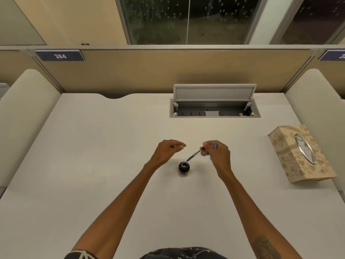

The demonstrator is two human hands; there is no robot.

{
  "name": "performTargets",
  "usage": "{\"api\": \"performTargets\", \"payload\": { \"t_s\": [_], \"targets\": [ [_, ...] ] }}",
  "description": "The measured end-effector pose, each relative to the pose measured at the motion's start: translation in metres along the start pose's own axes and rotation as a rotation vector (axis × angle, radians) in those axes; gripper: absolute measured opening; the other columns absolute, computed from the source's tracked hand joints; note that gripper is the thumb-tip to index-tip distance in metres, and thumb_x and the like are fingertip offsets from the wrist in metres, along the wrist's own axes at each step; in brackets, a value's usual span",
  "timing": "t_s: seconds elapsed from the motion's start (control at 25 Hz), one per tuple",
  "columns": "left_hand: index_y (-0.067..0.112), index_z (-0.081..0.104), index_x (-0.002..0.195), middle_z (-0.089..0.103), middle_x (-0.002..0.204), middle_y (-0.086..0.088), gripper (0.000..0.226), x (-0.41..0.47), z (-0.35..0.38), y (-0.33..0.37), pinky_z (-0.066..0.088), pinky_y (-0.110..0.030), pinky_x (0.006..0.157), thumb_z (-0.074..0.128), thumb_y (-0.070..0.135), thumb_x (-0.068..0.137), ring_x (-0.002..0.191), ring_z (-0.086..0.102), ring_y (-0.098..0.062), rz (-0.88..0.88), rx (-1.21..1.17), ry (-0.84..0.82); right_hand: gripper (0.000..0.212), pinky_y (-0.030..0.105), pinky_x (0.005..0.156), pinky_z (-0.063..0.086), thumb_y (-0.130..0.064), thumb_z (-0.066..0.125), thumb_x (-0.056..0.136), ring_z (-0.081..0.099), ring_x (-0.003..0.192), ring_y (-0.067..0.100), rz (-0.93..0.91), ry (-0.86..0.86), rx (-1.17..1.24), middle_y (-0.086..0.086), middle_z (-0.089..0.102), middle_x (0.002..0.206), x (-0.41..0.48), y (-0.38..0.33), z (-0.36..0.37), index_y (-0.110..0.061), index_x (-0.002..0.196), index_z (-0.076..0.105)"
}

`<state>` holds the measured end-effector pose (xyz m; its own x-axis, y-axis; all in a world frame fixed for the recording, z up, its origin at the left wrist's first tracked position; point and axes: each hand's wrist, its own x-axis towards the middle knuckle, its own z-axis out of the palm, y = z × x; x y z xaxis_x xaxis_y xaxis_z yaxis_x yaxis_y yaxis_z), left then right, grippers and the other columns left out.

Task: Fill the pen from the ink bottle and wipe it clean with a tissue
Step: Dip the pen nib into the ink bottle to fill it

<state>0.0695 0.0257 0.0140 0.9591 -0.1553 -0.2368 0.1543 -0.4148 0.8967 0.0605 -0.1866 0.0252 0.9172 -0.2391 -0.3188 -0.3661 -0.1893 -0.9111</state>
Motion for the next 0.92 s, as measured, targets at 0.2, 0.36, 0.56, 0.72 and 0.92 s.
{"api": "performTargets", "payload": {
  "t_s": [0.2,0.36,0.56,0.72,0.92],
  "targets": [
    [0.022,0.079,0.103,0.073,0.107,0.004,0.016,0.001,0.007,-0.026,0.043,-0.005,0.08,0.068,0.026,0.092,0.097,0.064,-0.01,0.014,0.048,-0.061,0.01,0.034,0.074,0.056,-0.029,0.064,0.087,0.072,0.063,0.006,-0.081,-0.032,-0.145,-0.007,0.076,0.075,-0.001,0.008,0.015,-0.021,0.084,0.069],
    [0.018,0.079,0.102,0.074,0.108,0.0,0.015,0.002,0.015,-0.039,0.043,-0.01,0.085,0.071,0.023,0.09,0.101,0.066,-0.011,-0.015,0.003,-0.085,0.011,0.038,0.075,0.057,-0.037,0.064,0.086,0.071,0.065,0.004,-0.122,-0.022,-0.267,-0.009,0.074,0.076,0.001,0.008,0.021,-0.028,0.08,0.065],
    [0.016,0.079,0.097,0.076,0.104,0.002,0.012,0.002,0.022,-0.046,0.046,-0.014,0.087,0.073,0.02,0.088,0.098,0.067,-0.007,-0.005,-0.026,-0.096,0.01,0.041,0.078,0.057,-0.038,0.063,0.087,0.072,0.073,0.007,-0.162,-0.077,-0.331,-0.011,0.074,0.078,-0.003,0.011,0.023,-0.03,0.082,0.065],
    [0.014,0.079,0.095,0.075,0.103,0.001,0.011,0.002,0.024,-0.048,0.047,-0.013,0.086,0.074,0.017,0.087,0.096,0.067,-0.007,-0.008,-0.058,-0.107,0.01,0.041,0.079,0.056,-0.039,0.062,0.086,0.071,0.073,0.004,-0.184,-0.121,-0.355,-0.013,0.073,0.078,-0.01,0.014,0.023,-0.031,0.083,0.065],
    [0.012,0.079,0.1,0.074,0.106,0.001,0.015,0.001,0.026,-0.048,0.05,-0.017,0.087,0.073,0.014,0.087,0.098,0.068,-0.01,0.015,-0.06,-0.139,0.011,0.043,0.076,0.056,-0.043,0.06,0.086,0.07,0.077,0.014,-0.2,-0.128,-0.394,-0.01,0.072,0.077,-0.017,0.013,0.025,-0.033,0.084,0.064]
  ]
}}
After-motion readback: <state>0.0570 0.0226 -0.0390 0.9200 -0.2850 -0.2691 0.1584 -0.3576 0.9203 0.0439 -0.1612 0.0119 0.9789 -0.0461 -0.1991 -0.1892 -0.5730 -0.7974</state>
